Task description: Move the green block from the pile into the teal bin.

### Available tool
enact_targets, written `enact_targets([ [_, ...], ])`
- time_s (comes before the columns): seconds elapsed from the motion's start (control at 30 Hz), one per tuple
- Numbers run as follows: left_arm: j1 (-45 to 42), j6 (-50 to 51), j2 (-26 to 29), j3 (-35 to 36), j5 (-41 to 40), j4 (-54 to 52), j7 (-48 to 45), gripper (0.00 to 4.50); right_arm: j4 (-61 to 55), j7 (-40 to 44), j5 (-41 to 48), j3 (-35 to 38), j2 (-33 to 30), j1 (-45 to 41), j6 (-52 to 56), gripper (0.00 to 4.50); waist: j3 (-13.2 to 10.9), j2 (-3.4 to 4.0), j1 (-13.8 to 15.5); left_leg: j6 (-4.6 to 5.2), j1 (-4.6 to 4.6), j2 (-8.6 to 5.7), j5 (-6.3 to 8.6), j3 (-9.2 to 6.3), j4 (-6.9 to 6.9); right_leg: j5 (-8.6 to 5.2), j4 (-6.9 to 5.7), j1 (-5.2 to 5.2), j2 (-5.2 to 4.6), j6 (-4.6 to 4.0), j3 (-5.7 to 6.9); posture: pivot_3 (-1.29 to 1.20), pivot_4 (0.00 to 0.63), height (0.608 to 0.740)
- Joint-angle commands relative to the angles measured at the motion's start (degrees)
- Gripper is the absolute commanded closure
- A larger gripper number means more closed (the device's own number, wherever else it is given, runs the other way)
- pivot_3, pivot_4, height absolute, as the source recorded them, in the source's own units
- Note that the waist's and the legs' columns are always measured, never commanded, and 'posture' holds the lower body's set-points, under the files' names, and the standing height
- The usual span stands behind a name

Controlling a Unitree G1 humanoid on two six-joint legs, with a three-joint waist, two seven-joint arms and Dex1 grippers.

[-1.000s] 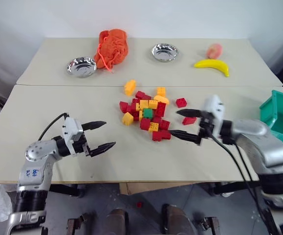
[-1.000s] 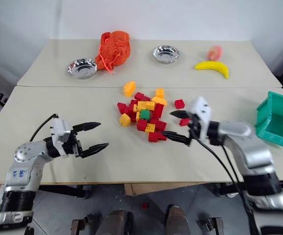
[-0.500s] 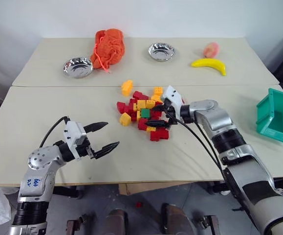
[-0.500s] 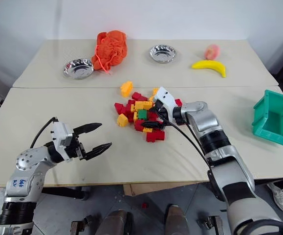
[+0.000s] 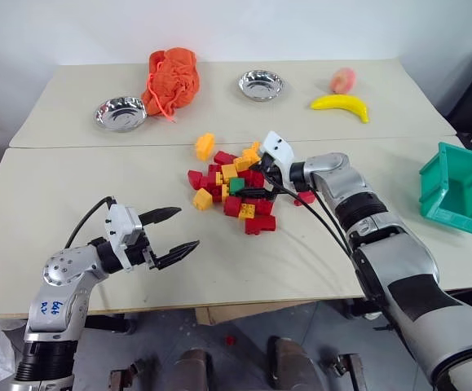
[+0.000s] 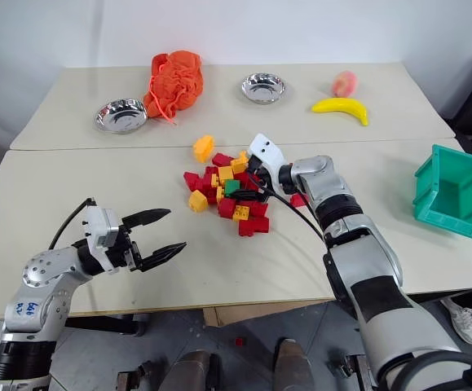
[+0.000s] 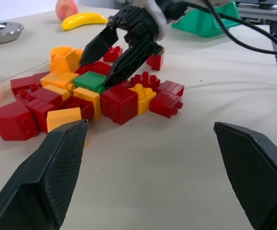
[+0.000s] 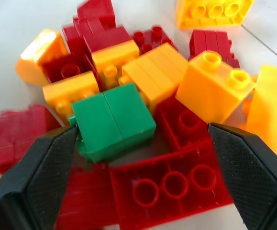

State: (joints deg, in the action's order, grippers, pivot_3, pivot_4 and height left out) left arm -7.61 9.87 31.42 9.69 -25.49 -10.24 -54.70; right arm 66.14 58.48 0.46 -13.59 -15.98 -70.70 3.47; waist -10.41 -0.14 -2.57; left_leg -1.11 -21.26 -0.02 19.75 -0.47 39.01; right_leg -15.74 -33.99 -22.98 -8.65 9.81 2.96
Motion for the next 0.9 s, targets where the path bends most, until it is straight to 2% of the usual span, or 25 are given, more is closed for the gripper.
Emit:
enact_targets([
  [0.03, 0.5, -0.2, 0.5, 0.0, -1.2, -2.0, -0.2, 0.04, 1.1, 2.3, -2.4, -0.6, 0.8, -2.0, -3.1, 0.0, 0.0, 0.01, -0.2, 0.0, 0.0, 0.0, 0.0, 0.0, 0.0, 0.0, 0.0, 0.0, 0.0, 0.0, 0.0, 0.0, 0.15, 0.74],
  [0.17, 0.6, -0.3, 0.5, 0.0, -1.2, -1.9, -0.2, 0.04, 1.2, 7.1, -2.6, 0.2, 2.0, -2.2, -2.0, 0.0, 0.0, 0.01, -0.8, -0.01, 0.0, 0.01, 0.0, 0.0, -0.01, 0.0, -0.01, -0.01, 0.0, -0.01, 0.0, 0.0, 0.15, 0.74],
  [0.63, -0.3, -0.2, 0.3, -0.5, -1.3, -1.9, 0.2, 0.04, 2.3, 5.6, -6.1, 0.5, 4.5, -2.3, -7.2, 0.0, 0.0, 0.03, -0.9, -0.03, 0.0, 0.02, 0.0, -0.01, 0.0, -0.01, -0.03, -0.02, 0.0, -0.01, 0.0, 0.0, 0.15, 0.74],
  [0.73, -0.5, -0.2, 0.5, -0.5, -1.5, -1.8, -0.2, 0.0, 2.6, 4.9, -6.4, 0.8, 4.7, -2.1, -8.6, 0.57, 0.0, 0.04, -0.9, -0.03, 0.01, 0.02, 0.0, -0.01, 0.0, -0.01, -0.04, -0.02, 0.0, -0.01, -0.01, 0.0, 0.15, 0.74],
  [0.87, -0.7, -0.2, 1.0, -0.4, -1.6, -1.6, -0.8, 0.0, 2.7, 4.4, -6.7, 1.3, 5.1, -1.7, -10.2, 1.89, 0.0, 0.04, -0.9, -0.03, 0.01, 0.02, 0.0, -0.01, 0.0, -0.01, -0.04, -0.02, 0.0, -0.01, -0.01, 0.0, 0.15, 0.74],
  [0.9, -0.9, -0.2, 1.0, -0.4, -1.6, -1.5, -0.8, 0.0, 2.7, 4.2, -6.6, 1.4, 5.2, -1.6, -10.6, 2.04, 0.0, 0.04, -0.9, -0.03, 0.01, 0.02, 0.0, -0.01, 0.0, -0.01, -0.05, -0.02, 0.0, -0.01, -0.01, 0.0, 0.15, 0.74],
])
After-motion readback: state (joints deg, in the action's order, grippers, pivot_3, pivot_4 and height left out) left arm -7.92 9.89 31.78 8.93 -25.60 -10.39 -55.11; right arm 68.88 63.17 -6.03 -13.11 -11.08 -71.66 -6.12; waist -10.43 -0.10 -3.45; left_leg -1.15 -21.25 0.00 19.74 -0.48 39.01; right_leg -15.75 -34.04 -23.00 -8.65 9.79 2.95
